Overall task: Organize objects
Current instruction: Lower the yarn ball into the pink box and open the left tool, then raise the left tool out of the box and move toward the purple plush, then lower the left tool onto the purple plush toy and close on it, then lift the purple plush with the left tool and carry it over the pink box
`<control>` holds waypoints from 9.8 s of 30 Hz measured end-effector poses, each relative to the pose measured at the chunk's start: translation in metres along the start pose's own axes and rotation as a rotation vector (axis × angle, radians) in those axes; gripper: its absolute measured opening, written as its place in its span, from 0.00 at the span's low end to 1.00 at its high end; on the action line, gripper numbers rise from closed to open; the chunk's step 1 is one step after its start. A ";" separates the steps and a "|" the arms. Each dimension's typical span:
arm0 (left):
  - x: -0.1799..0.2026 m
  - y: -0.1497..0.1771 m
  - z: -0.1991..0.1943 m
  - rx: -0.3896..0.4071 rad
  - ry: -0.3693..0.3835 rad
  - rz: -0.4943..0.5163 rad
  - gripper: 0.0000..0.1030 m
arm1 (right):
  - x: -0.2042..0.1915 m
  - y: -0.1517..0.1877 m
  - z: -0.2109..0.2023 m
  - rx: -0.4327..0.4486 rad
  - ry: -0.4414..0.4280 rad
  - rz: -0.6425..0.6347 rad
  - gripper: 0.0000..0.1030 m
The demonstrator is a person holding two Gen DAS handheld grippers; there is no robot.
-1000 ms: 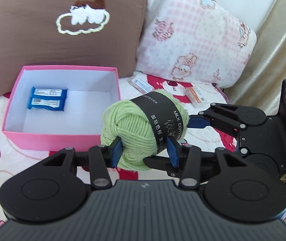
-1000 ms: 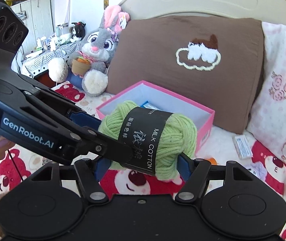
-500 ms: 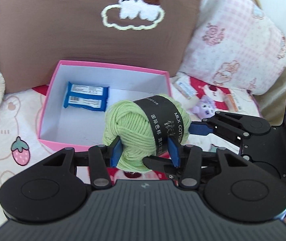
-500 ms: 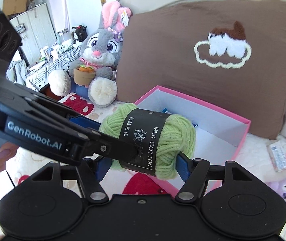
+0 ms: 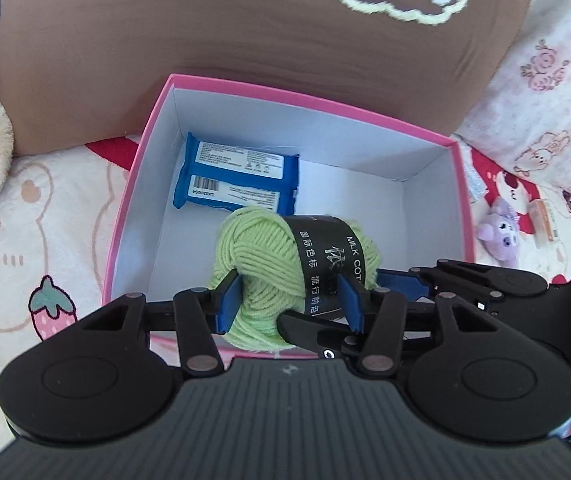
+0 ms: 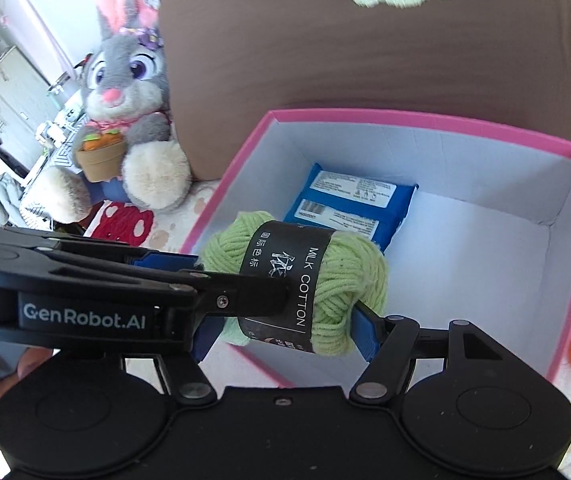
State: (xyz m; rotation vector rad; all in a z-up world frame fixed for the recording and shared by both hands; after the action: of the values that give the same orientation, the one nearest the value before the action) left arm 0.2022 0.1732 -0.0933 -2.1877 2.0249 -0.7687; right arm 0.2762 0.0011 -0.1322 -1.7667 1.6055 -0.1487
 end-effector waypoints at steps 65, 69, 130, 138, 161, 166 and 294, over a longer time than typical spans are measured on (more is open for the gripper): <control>0.018 0.030 -0.036 0.128 -0.124 0.082 0.36 | 0.000 0.021 -0.085 0.010 0.152 -0.360 0.42; 0.025 0.044 -0.040 0.104 -0.112 0.075 0.37 | -0.003 0.024 -0.102 -0.005 0.173 -0.365 0.44; 0.260 0.131 -0.031 -0.068 0.116 0.384 0.68 | 0.113 0.131 -0.278 -0.049 0.341 -0.525 0.81; 0.268 0.111 -0.002 -0.037 0.138 0.311 0.82 | 0.131 0.115 -0.263 -0.015 0.368 -0.593 0.88; 0.262 0.066 0.100 -0.006 0.236 0.073 0.89 | 0.216 0.077 -0.166 0.055 0.457 -0.681 0.87; 0.270 0.060 0.125 0.019 0.243 0.047 0.88 | 0.232 0.076 -0.150 0.078 0.466 -0.652 0.87; 0.278 0.131 0.082 0.099 0.479 0.152 0.36 | 0.204 0.140 -0.184 0.054 0.412 -0.261 0.87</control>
State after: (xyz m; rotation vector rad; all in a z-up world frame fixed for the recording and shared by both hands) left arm 0.1178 -0.1312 -0.1265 -1.9008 2.2548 -1.4479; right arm 0.1068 -0.2557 -0.1563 -1.9883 1.6165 -0.7132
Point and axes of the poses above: each gripper's, at about its wrist camera, not at the fingertips, and z roughly the way its jaws point, x to its right, y to its underside, the point moved 8 cm from there along z, roughly the way its jaws point, and after that the axes turned 9 degrees about -z, right-handed, at the moved point
